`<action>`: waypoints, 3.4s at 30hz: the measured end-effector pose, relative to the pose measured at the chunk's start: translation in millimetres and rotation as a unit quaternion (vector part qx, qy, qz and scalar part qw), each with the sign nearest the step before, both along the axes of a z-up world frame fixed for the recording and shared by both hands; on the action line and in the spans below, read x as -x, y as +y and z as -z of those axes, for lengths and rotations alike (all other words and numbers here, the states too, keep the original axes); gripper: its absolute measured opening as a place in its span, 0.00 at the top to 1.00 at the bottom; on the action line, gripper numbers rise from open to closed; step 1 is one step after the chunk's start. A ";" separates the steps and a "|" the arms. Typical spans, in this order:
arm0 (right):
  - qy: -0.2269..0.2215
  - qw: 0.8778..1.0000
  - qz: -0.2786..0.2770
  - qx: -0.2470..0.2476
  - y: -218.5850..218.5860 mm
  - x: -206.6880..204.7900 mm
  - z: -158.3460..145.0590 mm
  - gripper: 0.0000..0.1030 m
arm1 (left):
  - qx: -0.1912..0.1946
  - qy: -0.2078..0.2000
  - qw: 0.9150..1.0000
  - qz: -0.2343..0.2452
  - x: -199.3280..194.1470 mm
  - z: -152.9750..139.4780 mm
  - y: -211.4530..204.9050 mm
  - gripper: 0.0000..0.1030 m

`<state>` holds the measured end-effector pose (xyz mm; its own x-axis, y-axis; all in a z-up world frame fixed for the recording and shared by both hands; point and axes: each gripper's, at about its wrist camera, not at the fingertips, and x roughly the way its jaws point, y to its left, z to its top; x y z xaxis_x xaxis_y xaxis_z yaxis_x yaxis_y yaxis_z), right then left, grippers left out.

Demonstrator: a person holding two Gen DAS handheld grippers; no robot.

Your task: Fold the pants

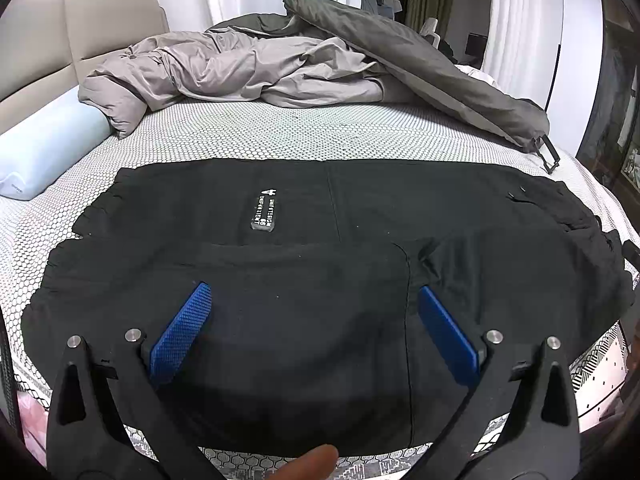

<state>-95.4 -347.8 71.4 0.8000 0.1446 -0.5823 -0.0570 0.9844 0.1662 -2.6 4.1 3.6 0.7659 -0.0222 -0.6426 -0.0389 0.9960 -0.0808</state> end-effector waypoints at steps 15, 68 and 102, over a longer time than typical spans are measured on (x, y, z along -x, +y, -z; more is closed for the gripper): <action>0.003 1.000 0.000 0.001 0.3 0.8 0.0 0.00 | 0.001 -0.001 1.000 -0.001 0.5 -2.6 3.6 0.01; 0.018 0.987 0.095 -0.127 -140.6 55.7 1.4 0.00 | 0.232 0.040 0.958 -0.162 98.6 32.5 216.1 0.37; 0.120 0.914 0.221 -0.318 -237.0 74.4 70.8 0.74 | 0.201 0.024 0.950 -0.239 94.5 33.1 249.0 1.00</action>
<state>-169.7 -584.8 0.6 0.7229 0.2086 -0.6587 0.4350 0.6033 0.6684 -97.1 253.1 -29.5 0.7199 0.0705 -0.6905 -0.4924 0.7530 -0.4365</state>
